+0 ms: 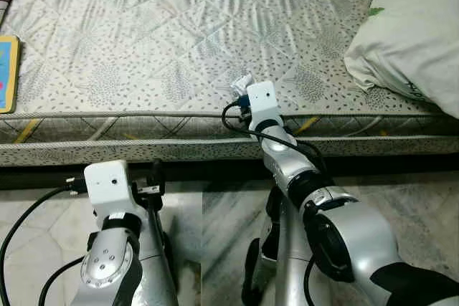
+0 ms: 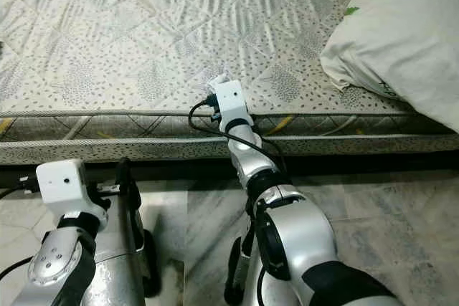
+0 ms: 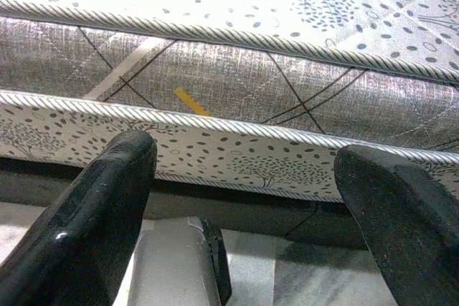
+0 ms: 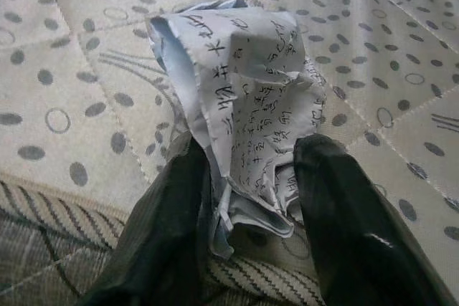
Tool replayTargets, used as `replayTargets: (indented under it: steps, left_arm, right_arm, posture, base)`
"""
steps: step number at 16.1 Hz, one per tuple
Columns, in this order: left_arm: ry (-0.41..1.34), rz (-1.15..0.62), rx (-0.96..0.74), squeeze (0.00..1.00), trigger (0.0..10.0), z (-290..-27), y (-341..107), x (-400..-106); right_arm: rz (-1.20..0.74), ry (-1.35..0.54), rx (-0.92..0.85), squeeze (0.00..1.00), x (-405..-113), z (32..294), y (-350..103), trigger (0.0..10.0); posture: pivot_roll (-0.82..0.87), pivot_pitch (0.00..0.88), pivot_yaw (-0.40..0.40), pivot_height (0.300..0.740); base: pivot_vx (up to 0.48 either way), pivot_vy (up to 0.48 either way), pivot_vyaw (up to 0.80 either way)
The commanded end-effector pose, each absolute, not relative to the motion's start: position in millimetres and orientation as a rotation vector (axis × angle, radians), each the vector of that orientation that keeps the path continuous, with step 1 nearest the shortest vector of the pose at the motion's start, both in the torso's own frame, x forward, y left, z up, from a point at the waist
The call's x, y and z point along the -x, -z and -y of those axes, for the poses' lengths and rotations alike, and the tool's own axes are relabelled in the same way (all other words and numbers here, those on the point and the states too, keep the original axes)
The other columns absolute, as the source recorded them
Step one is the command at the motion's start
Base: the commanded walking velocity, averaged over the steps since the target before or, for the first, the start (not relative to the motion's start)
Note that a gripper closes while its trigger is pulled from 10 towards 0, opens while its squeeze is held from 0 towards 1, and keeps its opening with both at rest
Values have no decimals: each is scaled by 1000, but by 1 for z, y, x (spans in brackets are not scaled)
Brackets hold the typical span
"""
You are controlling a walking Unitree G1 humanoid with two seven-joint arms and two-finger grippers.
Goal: Clean up the room
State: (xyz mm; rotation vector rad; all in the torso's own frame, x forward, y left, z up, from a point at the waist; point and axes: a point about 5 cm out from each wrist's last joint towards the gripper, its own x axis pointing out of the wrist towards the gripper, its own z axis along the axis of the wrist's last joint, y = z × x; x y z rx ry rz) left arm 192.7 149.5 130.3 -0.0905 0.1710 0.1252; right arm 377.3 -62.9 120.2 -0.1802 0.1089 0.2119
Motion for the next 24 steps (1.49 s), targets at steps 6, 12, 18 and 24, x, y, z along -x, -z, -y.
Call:
replayTargets:
  steps: [6, 12, 18, 24]
  left_arm:
    - [-171, -166, 33, 0, 10000, -159, -126, -201]
    - [-165, -114, 10, 0, 10000, -163, -129, -224]
    - [-170, -34, -44, 0, 10000, -175, -136, -259]
    - [-128, -11, -46, 0, 10000, -174, -129, -278]
  right_arm:
    - [-133, -217, 129, 0, -382, 69, -124, 0]
    - [-62, -206, 74, 0, -396, 80, -154, 0]
    - [42, -169, 78, 0, -414, 121, -200, 0]
    - [-9, -318, 15, 0, -389, 142, -149, 0]
  posture:
    - [143, 228, -114, 514]
    - [119, 131, -101, 514]
    - [65, 8, -66, 514]
    - [-38, 0, 15, 514]
  base:
    - [0, 0, 0]
    - [0, 0, 0]
    - [0, 0, 0]
    - [0, 0, 0]
